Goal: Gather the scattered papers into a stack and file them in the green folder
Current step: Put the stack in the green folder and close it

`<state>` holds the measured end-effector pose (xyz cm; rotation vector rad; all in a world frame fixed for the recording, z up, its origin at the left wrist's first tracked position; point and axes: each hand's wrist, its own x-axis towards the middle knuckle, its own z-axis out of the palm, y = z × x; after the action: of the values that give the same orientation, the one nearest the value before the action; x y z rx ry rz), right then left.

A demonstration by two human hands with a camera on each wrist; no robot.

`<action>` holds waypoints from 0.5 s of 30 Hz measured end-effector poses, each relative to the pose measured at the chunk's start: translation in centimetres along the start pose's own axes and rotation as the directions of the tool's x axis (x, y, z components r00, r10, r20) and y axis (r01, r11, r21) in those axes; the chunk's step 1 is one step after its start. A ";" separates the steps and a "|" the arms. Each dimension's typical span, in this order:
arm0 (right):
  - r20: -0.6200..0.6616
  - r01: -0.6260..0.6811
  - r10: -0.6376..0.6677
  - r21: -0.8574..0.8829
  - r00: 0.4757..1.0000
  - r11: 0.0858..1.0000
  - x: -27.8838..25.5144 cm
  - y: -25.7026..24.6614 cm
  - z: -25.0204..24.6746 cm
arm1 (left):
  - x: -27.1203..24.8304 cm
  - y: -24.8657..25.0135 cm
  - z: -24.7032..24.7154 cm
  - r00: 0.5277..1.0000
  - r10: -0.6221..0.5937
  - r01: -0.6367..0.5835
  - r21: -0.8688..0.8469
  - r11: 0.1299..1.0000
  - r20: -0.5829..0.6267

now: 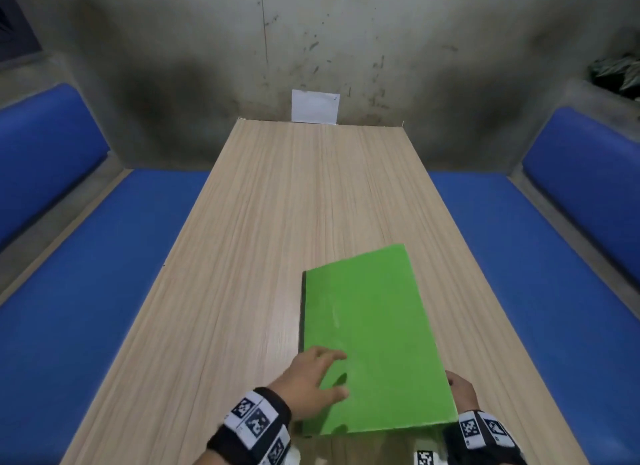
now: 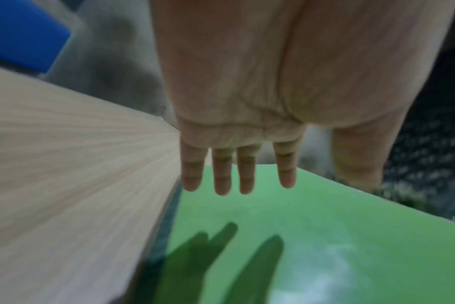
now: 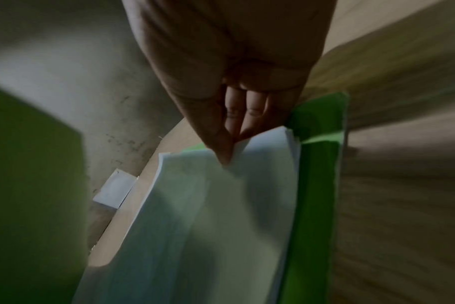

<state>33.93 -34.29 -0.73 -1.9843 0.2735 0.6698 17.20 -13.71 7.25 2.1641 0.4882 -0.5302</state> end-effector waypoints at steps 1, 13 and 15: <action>0.018 0.004 -0.004 -0.002 1.000 1.000 -0.3 -0.3 -0.3 | 0.5 -0.7 0.5 0.999 -0.041 0.041 0.099 0.994 -0.005; 0.141 -0.121 0.102 0.133 0.985 0.984 0.5 0.3 -1.4 | 3.5 -3.8 3.6 0.998 -0.025 0.051 0.483 0.874 -0.060; 0.019 -0.025 0.025 0.025 1.000 0.999 0.6 0.1 -1.4 | 3.5 -3.8 3.7 0.997 -0.025 0.054 0.475 0.878 -0.068</action>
<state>34.87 -35.53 -0.67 -1.9523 0.2945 0.6972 17.46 -13.95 0.87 2.6540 0.4704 -0.6634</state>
